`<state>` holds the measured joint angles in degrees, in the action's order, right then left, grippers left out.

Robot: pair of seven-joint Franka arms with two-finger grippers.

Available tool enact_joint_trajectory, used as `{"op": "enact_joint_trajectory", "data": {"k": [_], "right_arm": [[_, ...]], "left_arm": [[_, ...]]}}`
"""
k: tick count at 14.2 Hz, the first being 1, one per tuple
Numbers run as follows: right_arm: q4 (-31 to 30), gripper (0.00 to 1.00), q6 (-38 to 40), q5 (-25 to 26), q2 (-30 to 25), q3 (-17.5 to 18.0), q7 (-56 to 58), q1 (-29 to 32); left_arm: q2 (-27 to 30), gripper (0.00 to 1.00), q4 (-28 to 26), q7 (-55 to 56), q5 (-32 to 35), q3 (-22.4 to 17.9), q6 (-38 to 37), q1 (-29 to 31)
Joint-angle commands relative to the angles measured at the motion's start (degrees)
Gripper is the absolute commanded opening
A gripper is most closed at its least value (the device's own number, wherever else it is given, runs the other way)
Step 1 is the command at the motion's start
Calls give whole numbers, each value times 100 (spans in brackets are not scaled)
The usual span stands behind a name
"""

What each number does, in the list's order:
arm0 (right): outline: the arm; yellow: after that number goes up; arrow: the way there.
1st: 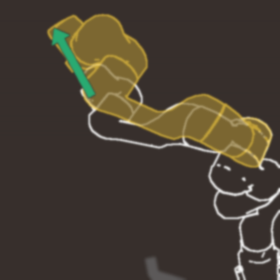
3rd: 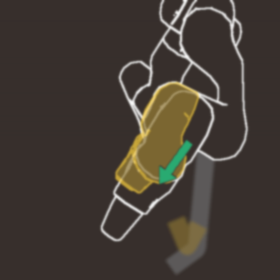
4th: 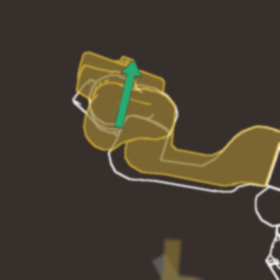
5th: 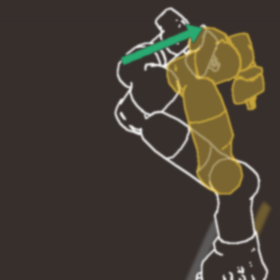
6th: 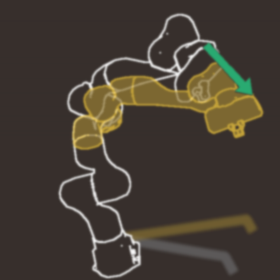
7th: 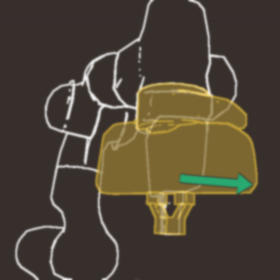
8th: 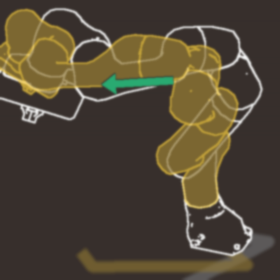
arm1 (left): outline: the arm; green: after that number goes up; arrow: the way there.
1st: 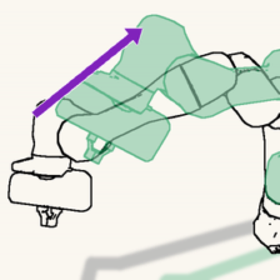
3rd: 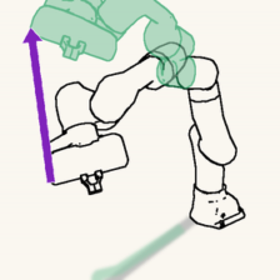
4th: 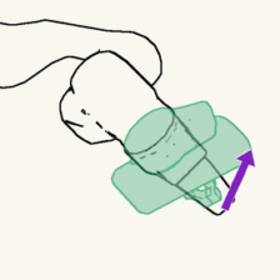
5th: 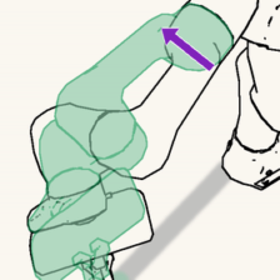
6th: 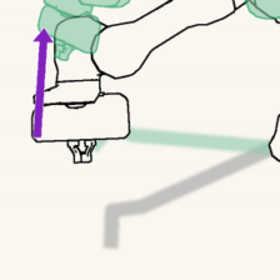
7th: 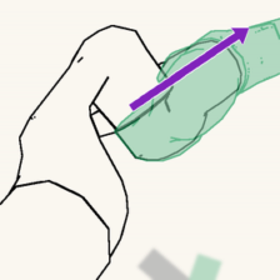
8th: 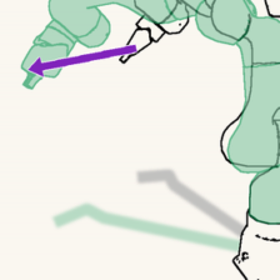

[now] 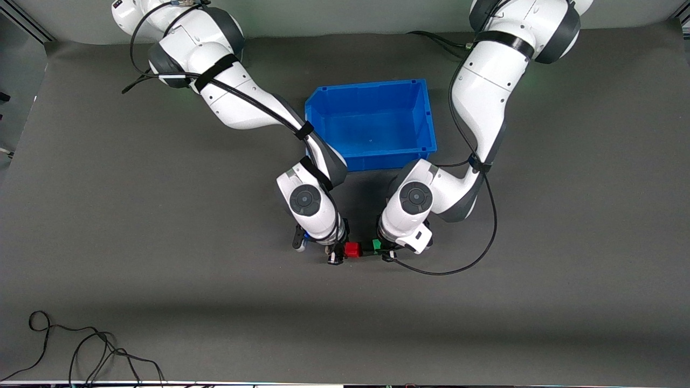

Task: Attach green and red cubes to black cube
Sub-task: 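Set the red and green cubes down against opposite sides of the black cube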

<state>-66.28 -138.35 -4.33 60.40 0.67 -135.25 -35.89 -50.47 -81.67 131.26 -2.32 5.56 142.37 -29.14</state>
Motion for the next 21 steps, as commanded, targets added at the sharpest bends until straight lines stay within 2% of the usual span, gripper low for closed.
{"op": "enact_joint_trajectory", "data": {"k": [1, 2, 3, 4, 5, 12, 15, 16, 18, 19, 21], "right_arm": [[220, 0, 19, 125, 112, -76, -283, -155], [229, 0, 19, 125, 112, -76, -283, -155], [247, 0, 19, 134, 103, -76, -283, -155], [255, 0, 19, 125, 103, -76, -283, -155], [255, 0, 19, 125, 103, -76, -283, -155], [264, 0, 19, 125, 103, -76, -283, -173], [212, 0, 10, 186, 121, -76, -239, -208], [203, 17, 10, 335, 130, -67, -239, -217], [211, 90, -7, 371, 130, -67, -204, -199], [238, 100, -8, 380, 130, -67, -177, -165], [247, 100, 1, 380, 86, -67, -168, -164]], "left_arm": [[-130, 0, 248, 172, 3, -64, -16, -118], [-130, 19, 248, 128, 38, -64, -25, -127], [-130, 51, 248, 128, 91, -64, -25, -127], [-113, 87, 248, 119, 170, -64, -51, -127], [-69, 100, 248, 110, 344, -64, -43, -118], [107, 100, 248, -30, 469, -64, -226, -39], [300, 100, 248, -241, 460, -72, -778, -21], [431, 100, 248, -259, 460, -81, -1207, -4], [782, 100, 222, -442, 408, -55, -1885, 162], [967, 100, 187, -748, 364, -37, -2088, 242], [1284, 100, 108, -1241, 171, -20, -2466, 417]]}}
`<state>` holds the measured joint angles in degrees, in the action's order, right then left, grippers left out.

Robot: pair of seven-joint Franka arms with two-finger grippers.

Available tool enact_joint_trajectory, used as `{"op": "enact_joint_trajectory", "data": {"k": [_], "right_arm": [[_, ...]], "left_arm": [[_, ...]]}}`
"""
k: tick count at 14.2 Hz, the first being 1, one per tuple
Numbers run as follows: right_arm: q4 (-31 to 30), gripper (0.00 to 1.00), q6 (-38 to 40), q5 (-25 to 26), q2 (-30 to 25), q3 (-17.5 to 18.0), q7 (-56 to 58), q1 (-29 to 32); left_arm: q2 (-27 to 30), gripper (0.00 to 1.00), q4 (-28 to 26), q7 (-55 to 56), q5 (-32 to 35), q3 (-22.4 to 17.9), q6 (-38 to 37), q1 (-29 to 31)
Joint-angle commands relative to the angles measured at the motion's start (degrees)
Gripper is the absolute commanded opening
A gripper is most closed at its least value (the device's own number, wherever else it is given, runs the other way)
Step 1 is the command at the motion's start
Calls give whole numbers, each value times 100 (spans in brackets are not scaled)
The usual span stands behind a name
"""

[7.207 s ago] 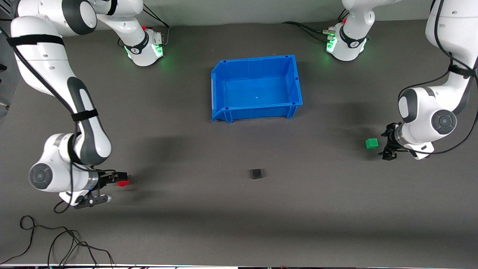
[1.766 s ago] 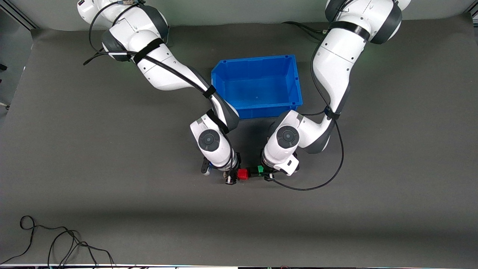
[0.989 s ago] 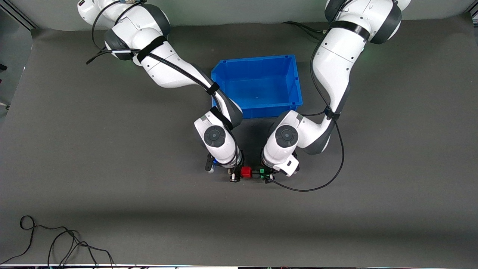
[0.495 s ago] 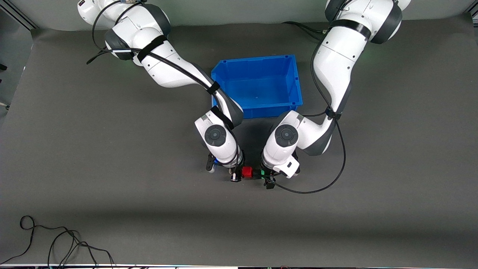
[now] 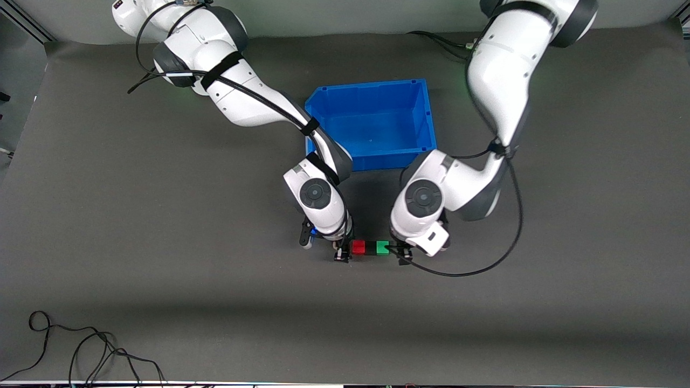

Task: Attach green and red cubes to black cube
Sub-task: 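Open both grippers and lift them away from the cube row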

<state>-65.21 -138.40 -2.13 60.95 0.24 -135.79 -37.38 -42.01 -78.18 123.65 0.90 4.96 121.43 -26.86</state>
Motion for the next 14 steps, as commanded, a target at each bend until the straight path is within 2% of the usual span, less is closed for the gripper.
{"op": "enact_joint_trajectory", "data": {"k": [1, 5, 7, 9, 11, 12, 14], "right_arm": [[140, 100, 58, 160, -56, -33, -106, 2], [193, 100, 1189, 116, -837, -42, 718, 186], [184, 100, 1883, 2, -1346, 10, 1542, 493], [184, 100, 2674, -470, -1856, 11, 2517, 809], [175, 100, 3517, -788, -2401, 11, 3581, 1222], [166, 100, 3974, -859, -2647, 11, 4099, 1424], [166, 100, 4853, -868, -3061, 2, 5136, 1767]], "left_arm": [[605, 100, -303, -830, -160, 49, -600, 338], [1422, 100, -1022, -3102, -151, 32, -1067, 1067], [1616, 100, -1059, -4544, -38, 5, -1549, 1445], [1836, 100, -1216, -5784, 24, -12, -1631, 1779], [2466, 100, -1951, -7067, 671, -21, -1491, 1921], [2835, 100, -2443, -7674, 701, -4, -1238, 2209], [3486, 100, -3488, -8554, 692, -21, -562, 2422]]}}
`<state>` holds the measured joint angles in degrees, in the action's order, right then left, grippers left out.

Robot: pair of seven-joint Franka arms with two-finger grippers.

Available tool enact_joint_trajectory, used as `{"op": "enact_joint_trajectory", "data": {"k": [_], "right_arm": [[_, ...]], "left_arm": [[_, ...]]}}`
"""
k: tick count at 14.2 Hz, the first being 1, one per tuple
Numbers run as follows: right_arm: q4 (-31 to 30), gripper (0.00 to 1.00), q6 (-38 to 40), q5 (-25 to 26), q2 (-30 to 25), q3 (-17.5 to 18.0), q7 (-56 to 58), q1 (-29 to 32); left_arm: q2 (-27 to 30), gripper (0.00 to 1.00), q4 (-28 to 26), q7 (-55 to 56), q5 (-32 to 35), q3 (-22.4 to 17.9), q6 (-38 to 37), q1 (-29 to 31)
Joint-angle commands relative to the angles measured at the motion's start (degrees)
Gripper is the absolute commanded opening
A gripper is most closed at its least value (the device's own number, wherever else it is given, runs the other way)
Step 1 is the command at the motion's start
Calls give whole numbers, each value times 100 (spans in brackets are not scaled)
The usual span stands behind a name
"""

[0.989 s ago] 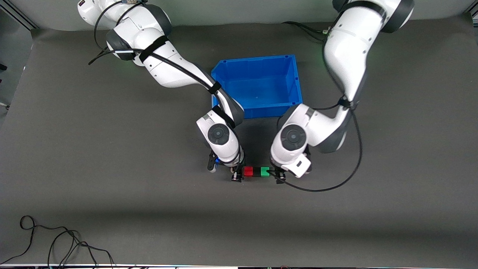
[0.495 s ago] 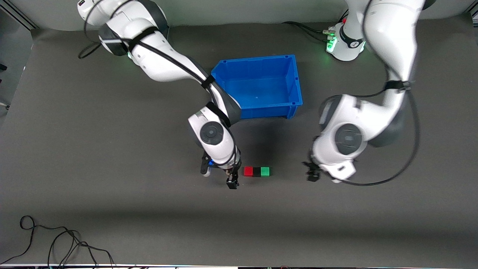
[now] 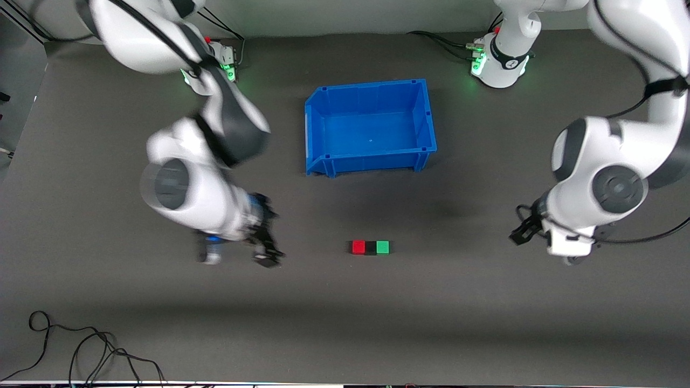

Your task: Attach green and red cubes to black cube

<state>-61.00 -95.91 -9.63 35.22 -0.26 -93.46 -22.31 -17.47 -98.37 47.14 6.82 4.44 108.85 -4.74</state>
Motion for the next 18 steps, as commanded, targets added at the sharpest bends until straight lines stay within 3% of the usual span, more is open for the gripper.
{"op": "enact_joint_trajectory", "data": {"k": [1, 3, 6, 9, 12, 15, 18], "right_arm": [[-263, 100, 966, -118, -681, 43, 1422, 418], [-316, 100, 1564, -109, -1103, 8, 2633, 691], [-325, 100, 2435, 49, -1517, -53, 4899, 1236], [-465, 100, 2929, 434, -1807, -517, 7029, 1352], [-773, 100, 2851, 1111, -1931, -563, 8306, 1325], [-1525, 100, 2080, 1130, -2290, -616, 8484, 1352], [-2502, 100, 1069, 1069, -2896, -765, 8871, 1343]], "left_arm": [[1287, 100, -1858, -1248, 100, 39, 978, 358], [1648, 100, -2020, -1976, -31, 40, 885, 587], [2123, 100, -1819, -3557, -594, 31, 86, 904], [2160, 100, -1065, -4800, -865, -4, -739, 1027], [2195, 100, -632, -4749, -937, 13, -1023, 1054], [1950, 100, 227, -4864, -867, 4, -1943, 1045], [1703, 100, 721, -4793, -867, 13, -2078, 1027]]}}
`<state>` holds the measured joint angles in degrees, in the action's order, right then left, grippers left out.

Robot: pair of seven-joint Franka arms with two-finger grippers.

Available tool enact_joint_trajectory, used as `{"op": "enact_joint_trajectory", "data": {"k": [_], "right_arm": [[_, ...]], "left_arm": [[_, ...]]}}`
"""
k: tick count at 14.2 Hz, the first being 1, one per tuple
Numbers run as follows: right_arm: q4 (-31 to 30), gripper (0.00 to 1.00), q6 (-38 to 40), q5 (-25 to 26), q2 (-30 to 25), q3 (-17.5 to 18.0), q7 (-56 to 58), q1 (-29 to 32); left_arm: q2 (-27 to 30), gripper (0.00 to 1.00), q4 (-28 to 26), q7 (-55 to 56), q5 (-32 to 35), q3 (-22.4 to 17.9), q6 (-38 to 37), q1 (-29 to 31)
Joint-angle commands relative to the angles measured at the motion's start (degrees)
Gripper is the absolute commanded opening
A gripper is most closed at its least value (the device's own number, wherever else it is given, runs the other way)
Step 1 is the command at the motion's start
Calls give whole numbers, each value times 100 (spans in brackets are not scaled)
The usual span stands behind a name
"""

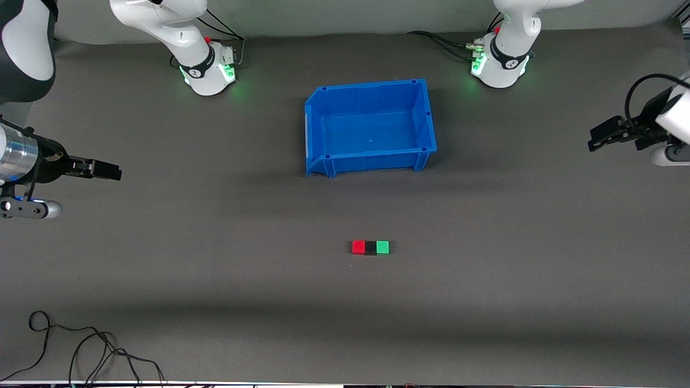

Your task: Attach green and red cubes to black cube

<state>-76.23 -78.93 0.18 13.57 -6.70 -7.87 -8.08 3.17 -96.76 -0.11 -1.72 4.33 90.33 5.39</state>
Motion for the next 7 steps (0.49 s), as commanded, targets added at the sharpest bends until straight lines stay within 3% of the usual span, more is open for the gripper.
{"op": "enact_joint_trajectory", "data": {"k": [1, 7], "right_arm": [[-1112, 100, -850, 88, -820, -139, 312, -80], [-1193, 100, -1081, 88, -848, -192, 470, -80]], "left_arm": [[-396, 100, 631, -95, 22, 24, -262, 23], [-555, 100, 799, -148, 339, 24, -209, 41]]}}
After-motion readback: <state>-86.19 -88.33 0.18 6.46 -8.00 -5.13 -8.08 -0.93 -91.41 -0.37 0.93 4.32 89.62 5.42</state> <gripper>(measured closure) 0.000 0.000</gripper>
